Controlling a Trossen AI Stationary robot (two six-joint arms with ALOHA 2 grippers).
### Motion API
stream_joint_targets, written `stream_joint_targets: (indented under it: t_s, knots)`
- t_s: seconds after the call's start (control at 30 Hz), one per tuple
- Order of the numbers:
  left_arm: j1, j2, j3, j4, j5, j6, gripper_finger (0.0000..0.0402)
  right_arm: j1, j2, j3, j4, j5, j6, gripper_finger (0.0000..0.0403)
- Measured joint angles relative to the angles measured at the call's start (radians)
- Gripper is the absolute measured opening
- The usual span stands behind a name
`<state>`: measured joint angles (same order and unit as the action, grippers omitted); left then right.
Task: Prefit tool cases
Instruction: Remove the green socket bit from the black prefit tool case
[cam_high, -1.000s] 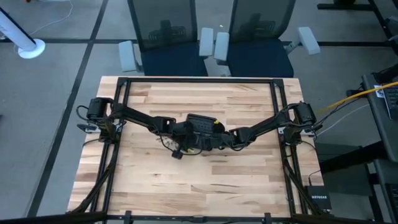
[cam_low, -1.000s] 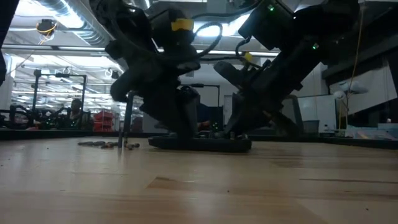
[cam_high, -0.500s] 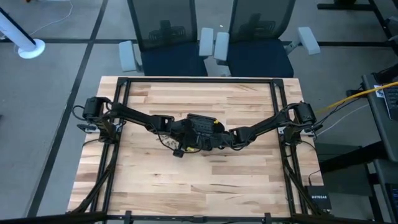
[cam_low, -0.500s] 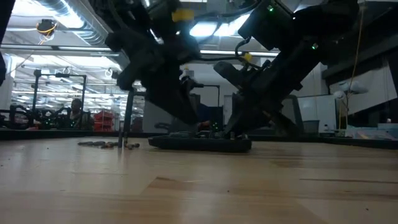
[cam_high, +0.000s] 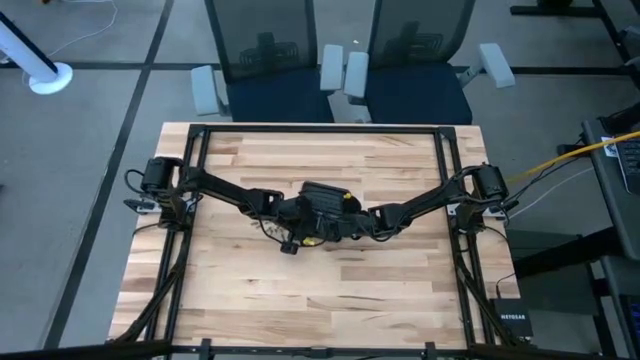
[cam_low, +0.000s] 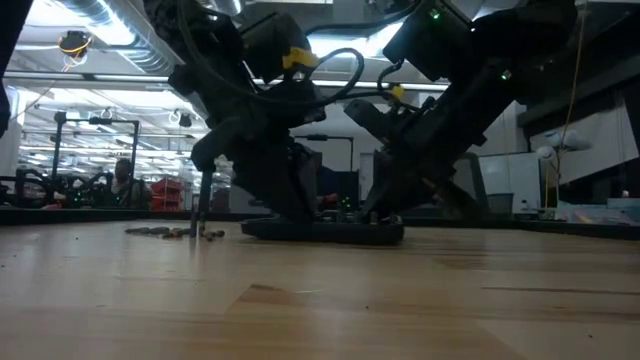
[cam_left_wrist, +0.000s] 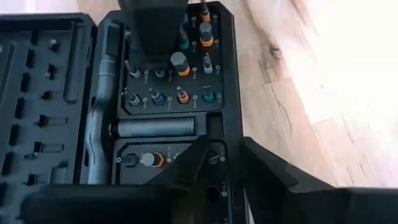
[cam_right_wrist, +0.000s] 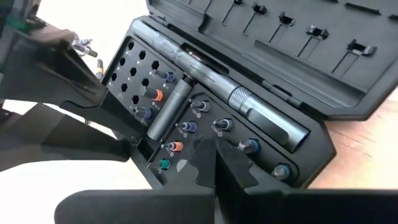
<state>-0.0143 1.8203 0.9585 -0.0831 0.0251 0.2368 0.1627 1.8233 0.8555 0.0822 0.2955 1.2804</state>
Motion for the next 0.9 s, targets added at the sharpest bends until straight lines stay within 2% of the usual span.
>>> stream_joint_targets:
  t_s: [0.07, 0.13, 0.3, 0.57, 0.67, 0.9]
  knots:
    - [-0.001, -0.001, 0.000, -0.005, -0.013, -0.009, 0.0031, 0.000, 0.000, 0.000, 0.001, 0.000, 0.000, 0.0000]
    - [-0.004, 0.000, 0.001, 0.002, -0.013, -0.022, 0.0011, 0.000, 0.000, 0.000, 0.003, 0.000, 0.000, 0.0000]
    - [-0.004, -0.011, 0.032, -0.051, -0.018, -0.011, 0.0004, 0.000, 0.000, 0.000, 0.002, -0.004, 0.000, 0.0000]
    - [-0.003, -0.097, 0.039, -0.118, -0.012, 0.108, 0.0002, 0.000, 0.000, 0.003, 0.005, -0.015, -0.002, 0.0000]
    - [-0.002, -0.093, 0.036, -0.112, 0.013, 0.114, 0.0001, 0.000, 0.000, 0.003, 0.004, -0.018, -0.002, 0.0000]
    - [-0.012, -0.004, 0.025, -0.053, 0.021, 0.024, 0.0000, 0.000, 0.000, -0.003, 0.043, -0.036, -0.032, 0.0000]
